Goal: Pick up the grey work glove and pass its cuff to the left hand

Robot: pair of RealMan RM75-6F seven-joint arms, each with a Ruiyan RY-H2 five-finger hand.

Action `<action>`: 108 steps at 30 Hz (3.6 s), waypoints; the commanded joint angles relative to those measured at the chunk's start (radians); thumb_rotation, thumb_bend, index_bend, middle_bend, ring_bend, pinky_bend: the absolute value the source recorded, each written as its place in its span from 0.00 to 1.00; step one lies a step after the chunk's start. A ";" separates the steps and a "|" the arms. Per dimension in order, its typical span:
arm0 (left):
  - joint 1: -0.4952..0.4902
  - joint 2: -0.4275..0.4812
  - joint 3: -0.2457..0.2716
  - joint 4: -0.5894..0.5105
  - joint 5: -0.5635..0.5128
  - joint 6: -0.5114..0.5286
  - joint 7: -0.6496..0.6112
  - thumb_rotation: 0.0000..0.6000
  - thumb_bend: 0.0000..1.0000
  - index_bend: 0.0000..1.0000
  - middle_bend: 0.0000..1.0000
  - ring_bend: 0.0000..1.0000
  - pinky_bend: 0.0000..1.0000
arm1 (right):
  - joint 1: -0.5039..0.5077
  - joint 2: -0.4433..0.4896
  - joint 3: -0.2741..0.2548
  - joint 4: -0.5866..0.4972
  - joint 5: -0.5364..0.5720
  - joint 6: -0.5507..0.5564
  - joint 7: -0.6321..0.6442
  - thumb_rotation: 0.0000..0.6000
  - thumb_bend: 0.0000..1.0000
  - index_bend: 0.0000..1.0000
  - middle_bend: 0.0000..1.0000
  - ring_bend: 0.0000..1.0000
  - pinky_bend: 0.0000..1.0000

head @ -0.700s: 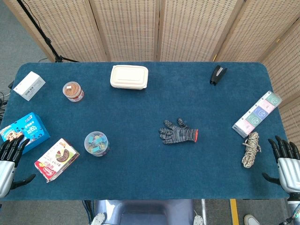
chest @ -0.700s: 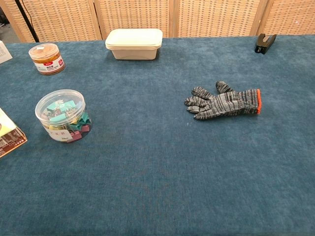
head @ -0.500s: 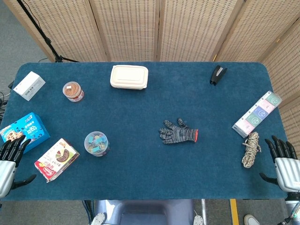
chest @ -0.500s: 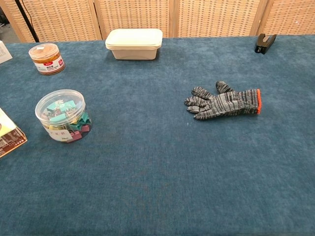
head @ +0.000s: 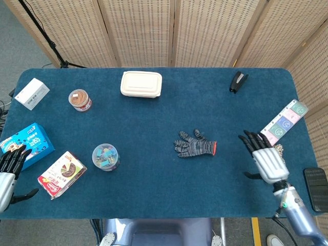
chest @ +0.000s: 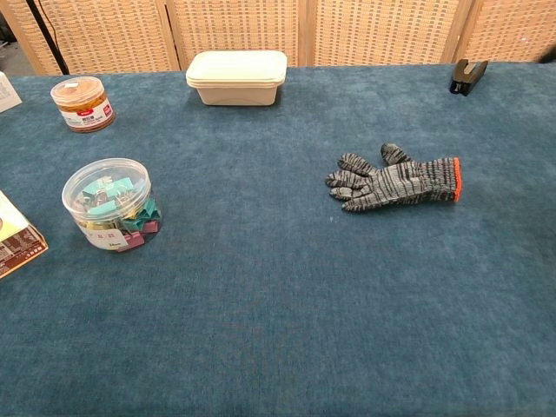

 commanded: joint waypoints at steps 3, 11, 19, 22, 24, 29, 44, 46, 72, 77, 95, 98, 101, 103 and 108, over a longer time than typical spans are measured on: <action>0.000 0.008 0.000 0.001 -0.003 0.000 -0.020 1.00 0.00 0.00 0.00 0.00 0.00 | 0.181 -0.151 0.107 -0.031 0.230 -0.171 -0.182 1.00 0.00 0.03 0.00 0.00 0.00; -0.003 0.021 0.000 0.007 -0.004 -0.005 -0.056 1.00 0.00 0.00 0.00 0.00 0.00 | 0.349 -0.358 0.132 0.022 0.506 -0.195 -0.423 1.00 0.00 0.07 0.00 0.00 0.00; -0.009 0.034 -0.005 0.008 -0.025 -0.021 -0.089 1.00 0.00 0.00 0.00 0.00 0.00 | 0.453 -0.510 0.135 0.118 0.646 -0.153 -0.521 1.00 0.00 0.10 0.02 0.00 0.00; -0.012 0.038 -0.005 0.011 -0.021 -0.026 -0.099 1.00 0.00 0.00 0.00 0.00 0.00 | 0.480 -0.552 0.137 0.168 0.672 -0.140 -0.539 1.00 0.01 0.13 0.05 0.00 0.00; -0.014 0.041 -0.003 0.012 -0.020 -0.030 -0.107 1.00 0.00 0.00 0.00 0.00 0.00 | 0.494 -0.570 0.132 0.204 0.678 -0.134 -0.554 1.00 0.05 0.16 0.07 0.00 0.00; -0.014 0.046 -0.006 0.016 -0.022 -0.028 -0.125 1.00 0.00 0.00 0.00 0.00 0.00 | 0.512 -0.575 0.109 0.241 0.712 -0.131 -0.592 1.00 0.17 0.19 0.10 0.00 0.00; -0.024 0.052 0.004 0.010 -0.017 -0.053 -0.132 1.00 0.00 0.00 0.00 0.00 0.00 | 0.537 -0.615 0.058 0.368 0.694 -0.136 -0.605 1.00 0.29 0.27 0.19 0.00 0.00; -0.027 0.056 0.004 0.010 -0.018 -0.058 -0.141 1.00 0.00 0.00 0.00 0.00 0.00 | 0.536 -0.627 0.047 0.401 0.663 -0.142 -0.589 1.00 0.34 0.28 0.20 0.01 0.00; -0.031 0.057 0.013 0.006 -0.011 -0.066 -0.141 1.00 0.00 0.00 0.00 0.00 0.00 | 0.492 -0.667 0.067 0.472 0.537 -0.130 -0.427 1.00 0.60 0.55 0.49 0.26 0.05; -0.029 0.058 0.015 0.006 -0.008 -0.062 -0.146 1.00 0.00 0.00 0.00 0.00 0.00 | 0.472 -0.690 0.101 0.501 0.404 -0.096 -0.227 1.00 0.60 0.55 0.50 0.26 0.07; -0.026 0.067 0.019 0.015 0.006 -0.049 -0.178 1.00 0.00 0.00 0.00 0.00 0.00 | 0.415 -0.852 0.262 0.600 0.196 0.091 0.417 1.00 0.60 0.56 0.50 0.16 0.01; -0.028 0.068 0.019 0.017 0.005 -0.051 -0.183 1.00 0.00 0.00 0.00 0.00 0.00 | 0.389 -0.866 0.244 0.656 0.178 0.110 0.469 1.00 0.60 0.56 0.50 0.16 0.01; -0.028 0.068 0.021 0.016 0.007 -0.054 -0.181 1.00 0.00 0.00 0.00 0.00 0.00 | 0.358 -0.869 0.232 0.703 0.174 0.123 0.512 1.00 0.60 0.56 0.50 0.16 0.01; -0.028 0.066 0.022 0.014 0.009 -0.054 -0.174 1.00 0.00 0.00 0.00 0.00 0.00 | 0.335 -0.866 0.228 0.730 0.183 0.119 0.540 1.00 0.60 0.56 0.50 0.16 0.01; -0.031 0.062 0.020 0.007 0.000 -0.063 -0.158 1.00 0.00 0.00 0.00 0.00 0.00 | 0.275 -0.849 0.196 0.797 0.179 0.116 0.595 1.00 0.60 0.56 0.49 0.16 0.00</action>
